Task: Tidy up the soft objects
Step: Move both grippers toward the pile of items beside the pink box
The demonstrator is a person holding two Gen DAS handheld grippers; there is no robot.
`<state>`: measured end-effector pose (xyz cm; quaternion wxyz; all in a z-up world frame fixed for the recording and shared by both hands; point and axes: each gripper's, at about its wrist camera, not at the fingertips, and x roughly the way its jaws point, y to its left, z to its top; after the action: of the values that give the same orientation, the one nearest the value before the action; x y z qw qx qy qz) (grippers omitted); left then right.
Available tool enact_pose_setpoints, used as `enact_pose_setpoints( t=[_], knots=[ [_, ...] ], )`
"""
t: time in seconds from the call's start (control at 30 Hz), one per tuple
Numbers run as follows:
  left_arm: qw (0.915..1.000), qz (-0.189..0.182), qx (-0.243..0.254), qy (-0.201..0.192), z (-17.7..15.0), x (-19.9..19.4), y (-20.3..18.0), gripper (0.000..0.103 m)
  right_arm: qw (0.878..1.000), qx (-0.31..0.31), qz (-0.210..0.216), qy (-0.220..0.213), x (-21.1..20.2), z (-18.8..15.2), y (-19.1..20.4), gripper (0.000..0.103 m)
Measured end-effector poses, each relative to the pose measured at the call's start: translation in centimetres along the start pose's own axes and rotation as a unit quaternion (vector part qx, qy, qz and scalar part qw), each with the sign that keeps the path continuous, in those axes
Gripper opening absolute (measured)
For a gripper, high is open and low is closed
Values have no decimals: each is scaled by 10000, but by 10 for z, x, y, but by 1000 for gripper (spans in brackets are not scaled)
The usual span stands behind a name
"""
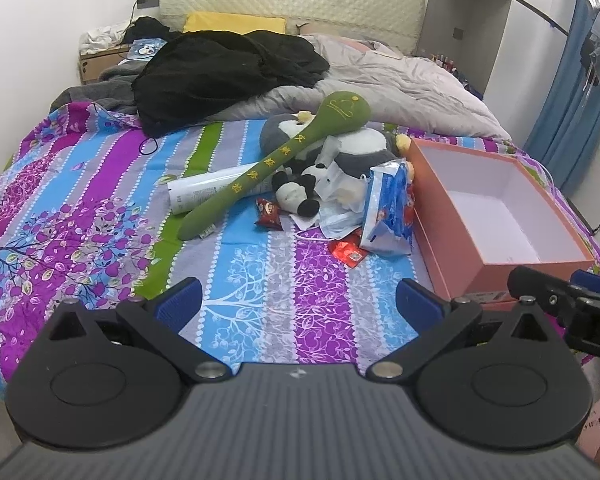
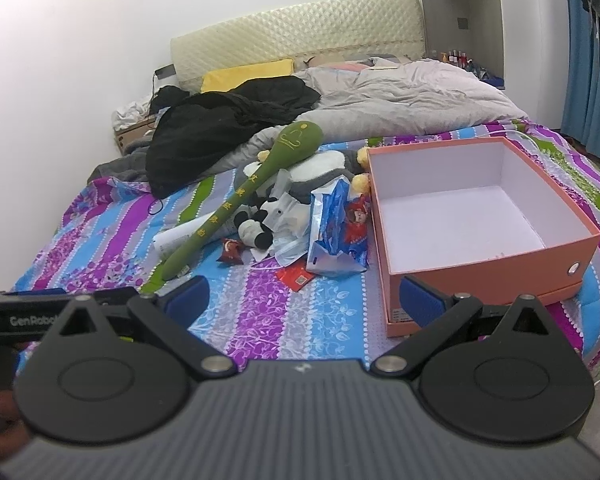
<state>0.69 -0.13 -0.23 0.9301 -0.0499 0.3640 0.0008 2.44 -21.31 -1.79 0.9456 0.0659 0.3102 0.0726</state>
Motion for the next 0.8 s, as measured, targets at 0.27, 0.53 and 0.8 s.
enact_pose_setpoints(
  t=[0.27, 0.53, 0.8],
  knots=[
    [9999, -85, 61, 35, -2, 1, -3, 103, 9998, 64, -161, -111, -5, 0, -6, 103],
    [9999, -9, 109, 5, -1, 2, -7, 103, 9997, 133, -162, -150, -7, -6, -8, 103],
    [9994, -175, 285, 76, -5, 5, -13, 103, 9995, 202, -218, 71, -1, -12, -11, 103]
  ],
)
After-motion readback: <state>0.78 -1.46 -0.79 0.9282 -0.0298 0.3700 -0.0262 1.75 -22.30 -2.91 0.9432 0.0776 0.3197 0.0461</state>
